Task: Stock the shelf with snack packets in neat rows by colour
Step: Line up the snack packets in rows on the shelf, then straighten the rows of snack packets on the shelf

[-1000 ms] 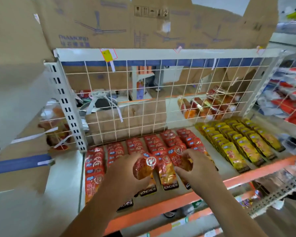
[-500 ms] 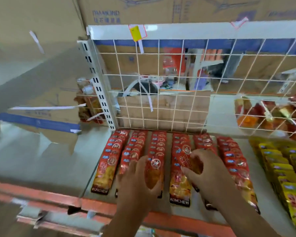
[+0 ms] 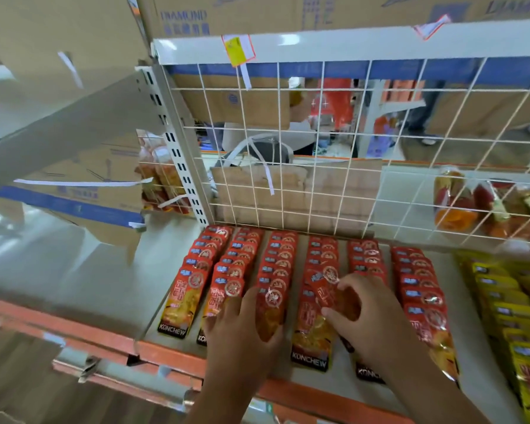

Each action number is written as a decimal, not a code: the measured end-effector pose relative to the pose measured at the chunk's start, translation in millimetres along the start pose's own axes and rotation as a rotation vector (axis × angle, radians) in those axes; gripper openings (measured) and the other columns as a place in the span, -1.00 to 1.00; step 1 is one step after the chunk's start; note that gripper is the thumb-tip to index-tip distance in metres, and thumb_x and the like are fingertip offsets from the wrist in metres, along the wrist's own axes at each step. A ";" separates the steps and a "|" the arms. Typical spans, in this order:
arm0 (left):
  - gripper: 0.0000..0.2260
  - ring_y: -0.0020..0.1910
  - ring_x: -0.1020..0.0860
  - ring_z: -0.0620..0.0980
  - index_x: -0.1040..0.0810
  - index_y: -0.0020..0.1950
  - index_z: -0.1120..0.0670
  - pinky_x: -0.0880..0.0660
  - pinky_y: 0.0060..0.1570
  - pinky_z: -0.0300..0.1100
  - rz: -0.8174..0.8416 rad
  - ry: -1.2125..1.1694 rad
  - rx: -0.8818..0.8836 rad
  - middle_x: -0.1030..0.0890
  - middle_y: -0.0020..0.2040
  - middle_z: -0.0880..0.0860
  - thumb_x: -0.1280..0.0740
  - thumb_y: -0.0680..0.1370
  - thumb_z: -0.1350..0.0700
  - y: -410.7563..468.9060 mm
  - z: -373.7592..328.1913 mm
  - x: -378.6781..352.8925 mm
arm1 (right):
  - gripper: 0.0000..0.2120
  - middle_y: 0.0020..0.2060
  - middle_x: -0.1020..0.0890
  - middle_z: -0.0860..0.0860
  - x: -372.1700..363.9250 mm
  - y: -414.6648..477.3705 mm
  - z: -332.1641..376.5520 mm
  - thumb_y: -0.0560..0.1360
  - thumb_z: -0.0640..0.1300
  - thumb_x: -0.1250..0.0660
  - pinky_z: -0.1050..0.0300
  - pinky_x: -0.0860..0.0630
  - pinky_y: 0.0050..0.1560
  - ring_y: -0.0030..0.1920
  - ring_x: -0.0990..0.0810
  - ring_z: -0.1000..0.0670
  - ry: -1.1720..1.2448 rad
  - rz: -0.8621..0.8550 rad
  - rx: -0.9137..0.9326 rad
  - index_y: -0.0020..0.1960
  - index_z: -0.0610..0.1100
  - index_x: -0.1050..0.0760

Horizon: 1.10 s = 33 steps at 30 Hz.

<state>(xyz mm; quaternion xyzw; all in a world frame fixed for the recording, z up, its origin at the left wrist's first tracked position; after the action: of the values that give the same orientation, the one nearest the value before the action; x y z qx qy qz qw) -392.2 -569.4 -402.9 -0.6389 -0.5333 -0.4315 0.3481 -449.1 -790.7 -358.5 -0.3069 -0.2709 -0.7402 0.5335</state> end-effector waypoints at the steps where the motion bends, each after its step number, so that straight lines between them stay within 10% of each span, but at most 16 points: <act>1: -0.27 0.43 -0.39 -0.09 -0.11 0.57 -0.17 -0.23 0.51 0.12 0.005 -0.004 -0.002 -0.39 0.43 -0.16 -0.24 0.48 -0.40 0.4 0.3 -1.3 | -0.62 -0.01 -0.38 0.35 0.0 -0.4 -1.7 0.41 0.17 -0.51 0.12 -0.46 0.13 0.09 -0.44 0.13 0.003 -0.003 -0.003 0.11 0.17 -0.42; 11: -0.23 0.41 -0.38 -0.10 -0.07 0.59 -0.15 -0.33 0.46 0.05 -0.011 -0.027 -0.072 -0.36 0.43 -0.16 -0.19 0.47 -0.44 0.6 -0.9 0.9 | -0.60 0.03 -0.45 0.23 -3.8 -10.1 -10.7 0.41 0.22 -0.48 0.22 -0.41 0.03 0.07 -0.44 0.15 -0.015 -0.008 -0.047 0.12 0.16 -0.38; 19: -0.50 0.24 -0.45 -0.12 -0.45 0.37 -0.13 -0.45 0.22 0.01 -0.119 -0.091 -0.421 -0.49 0.26 -0.16 -0.33 0.47 -0.25 -10.8 11.7 4.3 | -0.59 -0.01 -0.39 0.17 -16.9 -35.9 -6.4 0.41 0.27 -0.44 0.26 -0.40 -0.11 -0.04 -0.45 0.17 -0.104 -0.079 -0.164 0.05 0.15 -0.29; 33: -0.59 0.23 -0.47 -0.02 -0.55 0.26 -0.05 -0.48 0.23 0.05 -0.129 -0.149 -0.780 -0.56 0.22 -0.08 -0.41 0.45 -0.14 7.8 42.4 -3.0 | -0.52 0.02 -0.29 0.09 -78.8 -54.6 28.4 0.46 0.32 -0.33 0.06 -0.50 0.13 0.08 -0.47 -0.02 -0.235 -0.206 -0.434 0.20 0.06 -0.31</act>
<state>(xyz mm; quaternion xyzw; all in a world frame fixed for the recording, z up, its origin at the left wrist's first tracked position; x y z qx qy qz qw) -377.1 -533.6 -421.9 -0.7179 -0.3923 -0.5750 0.0122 -477.5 -705.4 -402.2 -0.4687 -0.1958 -0.7907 0.3418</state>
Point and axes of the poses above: each hand's wrist, its own y-axis towards the middle knuckle, its own x-axis out of the back of the hand, z = x × y, the point moved 5 cm from there along y, towards the middle knuckle
